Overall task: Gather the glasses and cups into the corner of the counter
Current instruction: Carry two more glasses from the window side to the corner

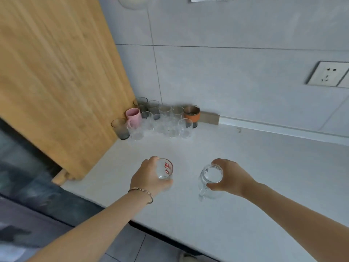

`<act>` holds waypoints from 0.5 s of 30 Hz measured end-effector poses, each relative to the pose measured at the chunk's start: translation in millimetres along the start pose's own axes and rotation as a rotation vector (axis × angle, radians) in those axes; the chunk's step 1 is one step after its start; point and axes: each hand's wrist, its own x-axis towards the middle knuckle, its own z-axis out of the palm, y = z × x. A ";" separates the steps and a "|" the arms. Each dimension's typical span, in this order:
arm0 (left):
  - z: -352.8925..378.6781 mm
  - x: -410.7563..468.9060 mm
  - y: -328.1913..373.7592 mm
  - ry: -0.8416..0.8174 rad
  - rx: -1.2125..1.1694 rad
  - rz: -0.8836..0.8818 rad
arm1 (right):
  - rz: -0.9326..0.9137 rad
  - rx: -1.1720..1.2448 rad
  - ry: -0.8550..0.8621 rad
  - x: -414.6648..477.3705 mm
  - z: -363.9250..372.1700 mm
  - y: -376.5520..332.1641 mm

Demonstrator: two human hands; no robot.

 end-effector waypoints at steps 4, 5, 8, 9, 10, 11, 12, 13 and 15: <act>-20.2 65.3 -24.3 0.021 0.015 -0.070 | -0.044 -0.005 -0.031 74.4 13.0 -24.6; -23.8 82.1 -29.3 0.017 0.025 -0.079 | -0.048 -0.004 -0.042 91.9 16.5 -29.8; -31.1 132.1 -41.9 0.008 0.054 -0.072 | -0.063 -0.012 -0.070 139.8 25.8 -45.1; -32.9 147.6 -45.6 0.012 0.055 -0.064 | -0.060 -0.017 -0.074 153.2 28.4 -50.3; -34.3 162.6 -49.1 0.014 0.059 -0.054 | -0.054 -0.017 -0.073 165.3 31.2 -55.4; -35.3 177.5 -52.6 0.010 0.074 -0.043 | -0.046 -0.015 -0.074 175.9 34.5 -60.4; -35.2 192.1 -56.3 0.002 0.098 -0.029 | -0.035 -0.013 -0.076 185.6 38.8 -64.9; -34.2 206.6 -60.2 -0.011 0.122 -0.010 | -0.021 -0.009 -0.079 194.5 43.7 -68.8; -29.1 235.2 -68.0 -0.054 0.157 0.044 | 0.013 0.006 -0.077 210.7 54.3 -75.0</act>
